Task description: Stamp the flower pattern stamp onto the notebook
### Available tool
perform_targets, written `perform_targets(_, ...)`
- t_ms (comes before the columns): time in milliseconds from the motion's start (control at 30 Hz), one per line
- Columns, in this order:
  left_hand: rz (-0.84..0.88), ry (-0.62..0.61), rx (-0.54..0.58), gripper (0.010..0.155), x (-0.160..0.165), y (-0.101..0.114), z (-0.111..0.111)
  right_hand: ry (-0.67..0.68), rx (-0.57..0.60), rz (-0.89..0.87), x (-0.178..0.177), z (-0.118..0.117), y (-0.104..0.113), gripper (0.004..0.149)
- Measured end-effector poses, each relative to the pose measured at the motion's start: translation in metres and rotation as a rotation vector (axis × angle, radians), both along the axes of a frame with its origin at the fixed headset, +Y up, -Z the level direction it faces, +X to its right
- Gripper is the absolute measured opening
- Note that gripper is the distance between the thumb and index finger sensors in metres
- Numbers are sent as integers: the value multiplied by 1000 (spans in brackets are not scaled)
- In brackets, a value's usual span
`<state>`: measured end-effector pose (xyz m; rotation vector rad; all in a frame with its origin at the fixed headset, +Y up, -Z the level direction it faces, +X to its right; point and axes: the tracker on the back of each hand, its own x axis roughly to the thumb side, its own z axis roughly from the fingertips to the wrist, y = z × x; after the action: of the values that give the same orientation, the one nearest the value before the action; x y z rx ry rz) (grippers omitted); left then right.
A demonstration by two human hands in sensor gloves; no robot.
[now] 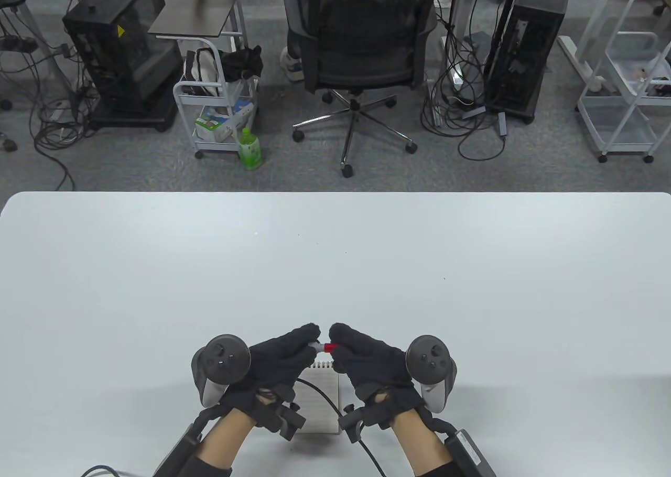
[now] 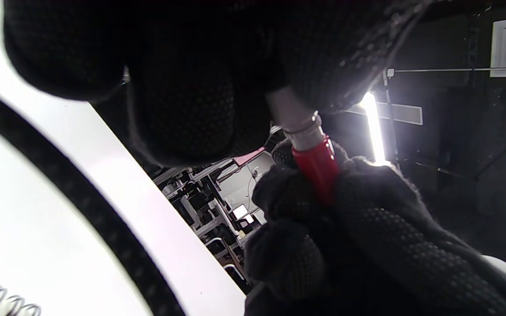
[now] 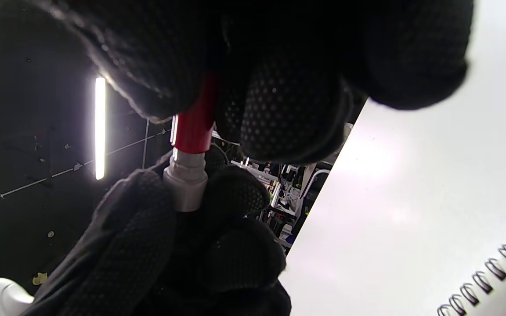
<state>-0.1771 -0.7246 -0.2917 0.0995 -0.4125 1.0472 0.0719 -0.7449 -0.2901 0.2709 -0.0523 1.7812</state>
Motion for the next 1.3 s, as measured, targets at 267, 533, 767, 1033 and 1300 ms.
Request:
perform_targets(267, 9, -24, -22, 50, 1, -5, 0, -1, 24, 42, 0, -1, -2, 49)
perform_targets(533, -42, -6, -26, 49, -13, 15, -2, -63, 40, -6, 7, 0, 1, 49)
perform_targets(767, -431, 136, 4, 49, -65, 33, -12, -97, 40, -13, 22, 0, 3, 49)
perform_targets(1033, -935, 312, -124, 49, -120, 4, -23, -90, 39, 49, 27, -3, 1, 49)
perform_targets(1300, -1196, 296, -181, 50, -136, -37, -30, -78, 49, 113, 25, -3, 1, 49)
